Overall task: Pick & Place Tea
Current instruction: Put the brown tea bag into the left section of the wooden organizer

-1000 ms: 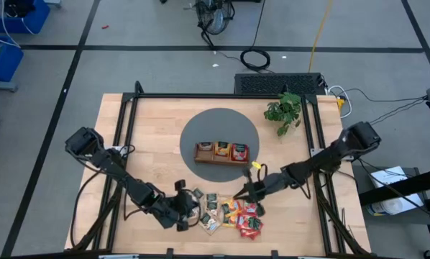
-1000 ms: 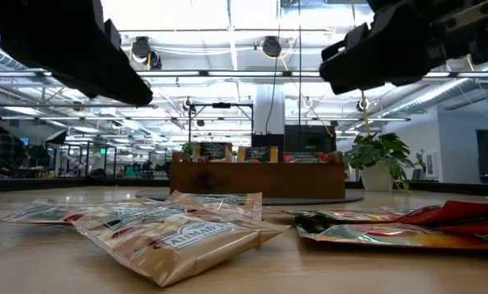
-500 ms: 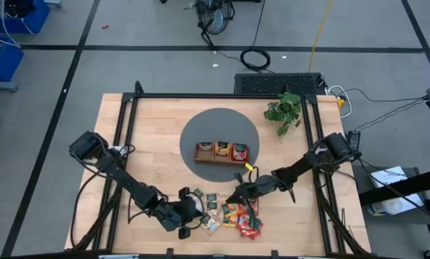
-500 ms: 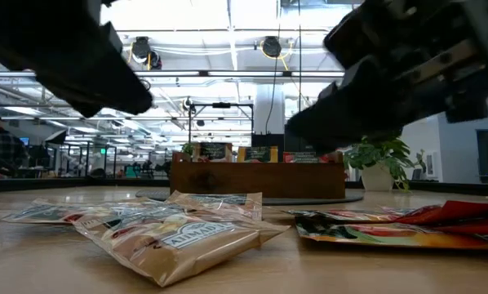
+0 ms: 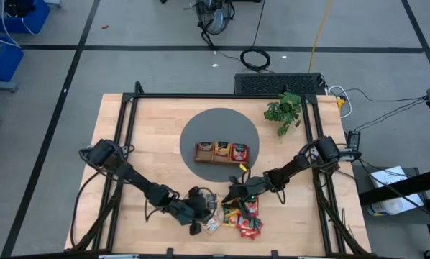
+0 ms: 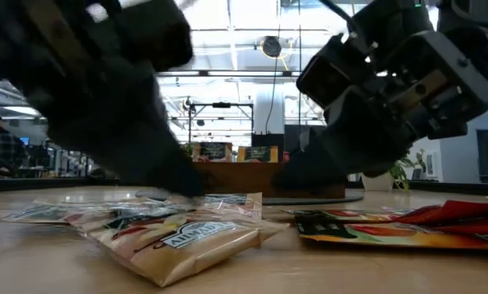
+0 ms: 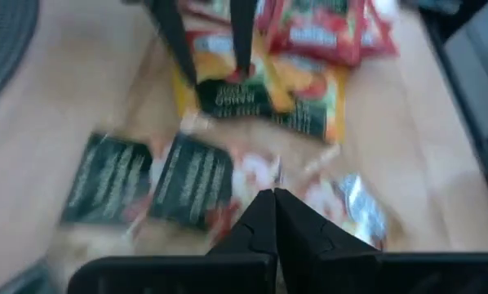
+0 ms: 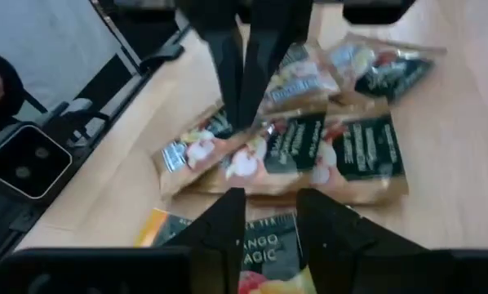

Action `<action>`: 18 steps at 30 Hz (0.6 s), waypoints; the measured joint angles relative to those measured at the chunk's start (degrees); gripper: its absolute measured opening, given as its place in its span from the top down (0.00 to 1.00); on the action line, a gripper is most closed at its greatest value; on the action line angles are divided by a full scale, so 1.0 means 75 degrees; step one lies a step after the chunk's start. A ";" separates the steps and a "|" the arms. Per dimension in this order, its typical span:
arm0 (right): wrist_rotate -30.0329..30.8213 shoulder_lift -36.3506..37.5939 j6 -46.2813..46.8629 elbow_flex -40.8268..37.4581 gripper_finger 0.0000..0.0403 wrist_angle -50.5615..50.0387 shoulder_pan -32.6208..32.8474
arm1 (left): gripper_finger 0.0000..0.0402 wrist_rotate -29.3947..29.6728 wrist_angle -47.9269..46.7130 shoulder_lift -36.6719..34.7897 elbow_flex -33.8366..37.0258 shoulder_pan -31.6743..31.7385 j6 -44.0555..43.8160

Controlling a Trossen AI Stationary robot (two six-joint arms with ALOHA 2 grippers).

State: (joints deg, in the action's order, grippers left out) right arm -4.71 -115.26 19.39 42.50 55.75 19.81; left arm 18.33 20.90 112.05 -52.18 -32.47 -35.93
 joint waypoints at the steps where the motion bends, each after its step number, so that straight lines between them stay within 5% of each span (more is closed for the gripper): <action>1: 0.0006 -0.0049 0.0107 0.0000 0.73 0.0002 -0.0005 | 0.99 -0.0064 -0.0030 0.0061 0.0008 0.0047 -0.0079; 18: 0.0023 -0.0111 0.0613 0.0035 0.70 -0.0126 -0.0196 | 0.99 -0.0188 0.0211 0.0408 0.0014 0.0382 -0.0022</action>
State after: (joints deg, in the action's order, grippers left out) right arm -4.54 -116.09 23.99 42.76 54.80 18.35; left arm 16.92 22.48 115.11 -52.07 -29.61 -36.10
